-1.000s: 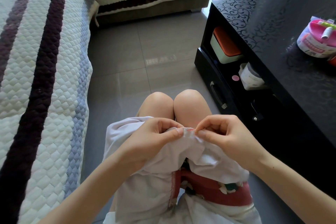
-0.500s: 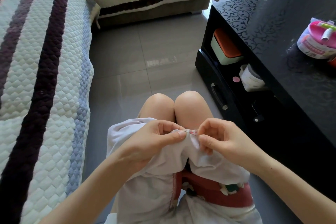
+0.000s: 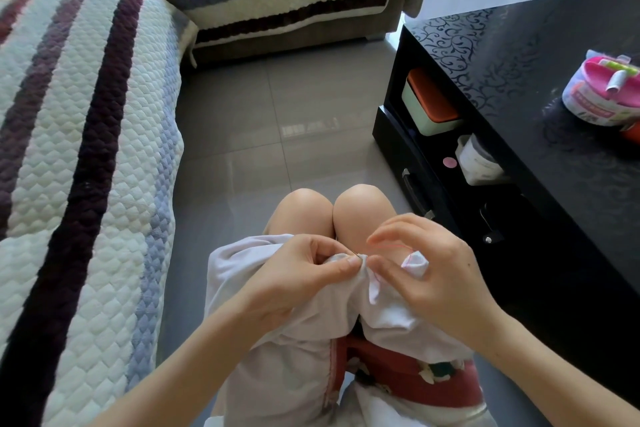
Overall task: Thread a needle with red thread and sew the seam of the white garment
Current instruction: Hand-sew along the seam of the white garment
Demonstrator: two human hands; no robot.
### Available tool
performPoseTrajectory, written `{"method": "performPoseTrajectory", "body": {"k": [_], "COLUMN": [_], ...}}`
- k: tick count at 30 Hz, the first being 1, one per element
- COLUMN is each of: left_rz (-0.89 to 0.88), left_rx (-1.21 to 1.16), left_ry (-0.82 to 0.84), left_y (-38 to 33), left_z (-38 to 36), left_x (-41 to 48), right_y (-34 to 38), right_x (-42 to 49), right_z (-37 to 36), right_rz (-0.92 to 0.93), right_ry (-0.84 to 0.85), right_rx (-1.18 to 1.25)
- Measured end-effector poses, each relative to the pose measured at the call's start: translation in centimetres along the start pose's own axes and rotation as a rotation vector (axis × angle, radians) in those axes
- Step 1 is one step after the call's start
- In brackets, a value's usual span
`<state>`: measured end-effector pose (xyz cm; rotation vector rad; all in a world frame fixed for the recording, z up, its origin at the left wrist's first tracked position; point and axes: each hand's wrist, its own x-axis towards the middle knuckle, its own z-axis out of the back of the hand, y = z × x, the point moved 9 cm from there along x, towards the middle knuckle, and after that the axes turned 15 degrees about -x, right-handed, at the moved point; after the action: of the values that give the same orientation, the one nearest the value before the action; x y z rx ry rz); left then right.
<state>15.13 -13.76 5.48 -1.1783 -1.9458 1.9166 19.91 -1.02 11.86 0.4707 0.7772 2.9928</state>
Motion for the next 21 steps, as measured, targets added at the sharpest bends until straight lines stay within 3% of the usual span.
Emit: {"method": "performPoseTrajectory", "body": {"k": [4, 9, 13, 17, 21], "left_rz": [-0.051, -0.055, -0.059, -0.104, -0.051], "left_rx": [0.081, 0.083, 0.087, 0.323, 0.209], "left_ry": [0.003, 0.010, -0.022, -0.183, -0.081], "left_y": [-0.8, -1.0, -1.3, -1.0, -0.4], "left_z": [-0.3, -0.5, -0.2, 0.9, 0.2], "left_x": [-0.2, -0.5, -0.7, -0.6, -0.5], "right_y": [1.8, 2.8, 3.4, 5.0, 3.5], "right_x": [0.4, 0.4, 0.8, 1.2, 2.5], "right_z": [-0.2, -0.6, -0.6, 0.5, 0.1], "right_rz": [0.191, 0.283, 0.254, 0.208, -0.063], "right_ry": [-0.101, -0.102, -0.084, 0.077, 0.342], "right_rx": [-0.053, -0.024, 0.042, 0.391, 1.032]}}
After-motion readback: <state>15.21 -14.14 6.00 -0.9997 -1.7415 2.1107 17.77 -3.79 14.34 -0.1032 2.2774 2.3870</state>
